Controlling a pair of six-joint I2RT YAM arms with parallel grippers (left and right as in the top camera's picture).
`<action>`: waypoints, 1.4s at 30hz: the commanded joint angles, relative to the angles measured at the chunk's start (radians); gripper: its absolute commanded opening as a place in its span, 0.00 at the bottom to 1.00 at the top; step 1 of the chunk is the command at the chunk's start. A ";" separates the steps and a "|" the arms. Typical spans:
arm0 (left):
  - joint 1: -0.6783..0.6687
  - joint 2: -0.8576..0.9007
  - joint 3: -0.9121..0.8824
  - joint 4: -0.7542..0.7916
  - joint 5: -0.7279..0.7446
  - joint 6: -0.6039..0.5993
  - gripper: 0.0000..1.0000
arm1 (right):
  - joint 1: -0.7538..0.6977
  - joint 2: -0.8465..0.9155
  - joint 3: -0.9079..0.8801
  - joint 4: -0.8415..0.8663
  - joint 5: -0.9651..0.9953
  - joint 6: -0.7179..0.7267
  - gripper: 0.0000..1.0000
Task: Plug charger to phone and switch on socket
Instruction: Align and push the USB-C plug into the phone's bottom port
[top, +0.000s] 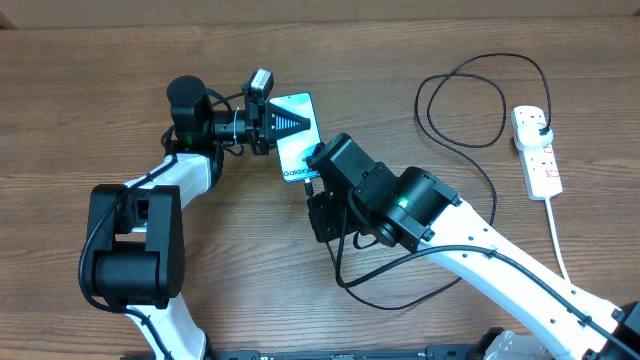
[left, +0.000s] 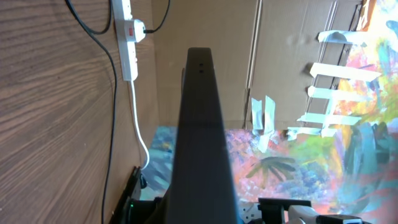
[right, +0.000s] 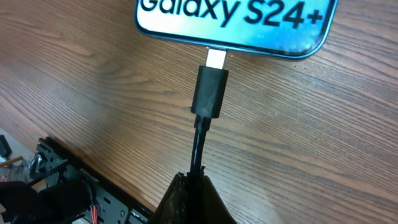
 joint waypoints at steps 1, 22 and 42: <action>0.006 0.005 0.018 0.007 0.026 -0.027 0.04 | 0.002 -0.026 -0.002 -0.003 0.010 0.004 0.04; 0.005 0.005 0.018 0.007 0.018 0.038 0.04 | 0.002 -0.026 -0.002 0.010 0.006 0.004 0.04; -0.010 0.005 0.018 0.007 0.040 0.000 0.04 | 0.002 -0.025 -0.002 0.022 0.034 0.000 0.04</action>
